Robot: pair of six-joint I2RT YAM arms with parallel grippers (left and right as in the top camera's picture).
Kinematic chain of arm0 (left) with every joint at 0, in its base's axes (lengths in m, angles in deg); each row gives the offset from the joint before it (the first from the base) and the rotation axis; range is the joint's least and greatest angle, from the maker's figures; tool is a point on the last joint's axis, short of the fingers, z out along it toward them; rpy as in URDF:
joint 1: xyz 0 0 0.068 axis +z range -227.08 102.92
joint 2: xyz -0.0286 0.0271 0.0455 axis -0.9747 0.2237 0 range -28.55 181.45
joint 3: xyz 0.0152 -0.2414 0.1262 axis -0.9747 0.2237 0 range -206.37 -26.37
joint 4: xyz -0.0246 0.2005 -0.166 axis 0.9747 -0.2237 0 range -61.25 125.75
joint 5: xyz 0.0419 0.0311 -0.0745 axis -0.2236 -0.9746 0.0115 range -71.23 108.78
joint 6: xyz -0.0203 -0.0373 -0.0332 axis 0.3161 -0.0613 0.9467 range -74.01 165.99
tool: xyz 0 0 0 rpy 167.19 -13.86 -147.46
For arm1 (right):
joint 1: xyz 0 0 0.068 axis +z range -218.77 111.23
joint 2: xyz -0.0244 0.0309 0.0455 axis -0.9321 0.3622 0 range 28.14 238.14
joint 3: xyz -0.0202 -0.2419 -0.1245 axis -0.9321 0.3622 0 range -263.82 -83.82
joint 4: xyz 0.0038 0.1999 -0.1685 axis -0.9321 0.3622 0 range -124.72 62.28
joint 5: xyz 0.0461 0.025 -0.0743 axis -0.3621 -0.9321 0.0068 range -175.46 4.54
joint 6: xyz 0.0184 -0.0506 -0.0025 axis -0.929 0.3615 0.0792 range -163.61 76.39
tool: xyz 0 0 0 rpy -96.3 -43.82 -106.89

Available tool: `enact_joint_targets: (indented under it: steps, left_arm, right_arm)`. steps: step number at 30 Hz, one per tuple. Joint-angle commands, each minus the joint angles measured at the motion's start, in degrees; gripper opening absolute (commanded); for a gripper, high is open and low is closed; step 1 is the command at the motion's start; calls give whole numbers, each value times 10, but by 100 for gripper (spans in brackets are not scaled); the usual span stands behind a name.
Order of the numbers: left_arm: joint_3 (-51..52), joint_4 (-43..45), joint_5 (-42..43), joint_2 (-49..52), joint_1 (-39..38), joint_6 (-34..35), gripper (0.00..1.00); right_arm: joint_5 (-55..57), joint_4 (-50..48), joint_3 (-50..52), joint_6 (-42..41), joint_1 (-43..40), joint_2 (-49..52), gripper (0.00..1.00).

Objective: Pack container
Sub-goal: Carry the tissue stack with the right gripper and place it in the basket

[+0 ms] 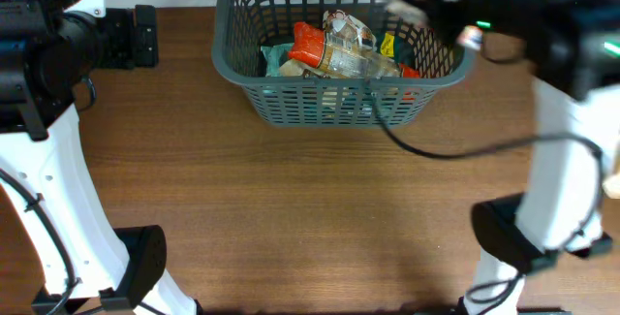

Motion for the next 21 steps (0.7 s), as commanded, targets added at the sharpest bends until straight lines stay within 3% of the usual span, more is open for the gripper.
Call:
enact_joint_targets:
  steps: [1, 4, 7, 11, 18, 19, 20, 21]
  left_arm:
    - [1, 0, -2, -2, 2, 7, 99]
    - [1, 0, -2, -2, 2, 7, 99]
    - [1, 0, -2, -2, 2, 7, 99]
    - [1, 0, -2, -2, 2, 7, 99]
    - [1, 0, -2, -2, 2, 7, 99]
    - [1, 0, -2, -2, 2, 7, 99]
    - [1, 0, -2, -2, 2, 7, 99]
    - [1, 0, -2, -2, 2, 7, 99]
  right_arm:
    - [30, -37, 37, 125, 37, 47, 4]
    - [32, -85, 83, 139, 53, 90, 4]
    - [35, -122, 132, 98, 59, 152, 4]
    - [49, -121, 141, 29, 59, 193, 4]
    - [49, -113, 144, 14, 59, 223, 4]
    - [49, -112, 144, 14, 59, 223, 11]
    - [49, -113, 142, 14, 59, 219, 43]
    - [49, -112, 139, 14, 59, 215, 44]
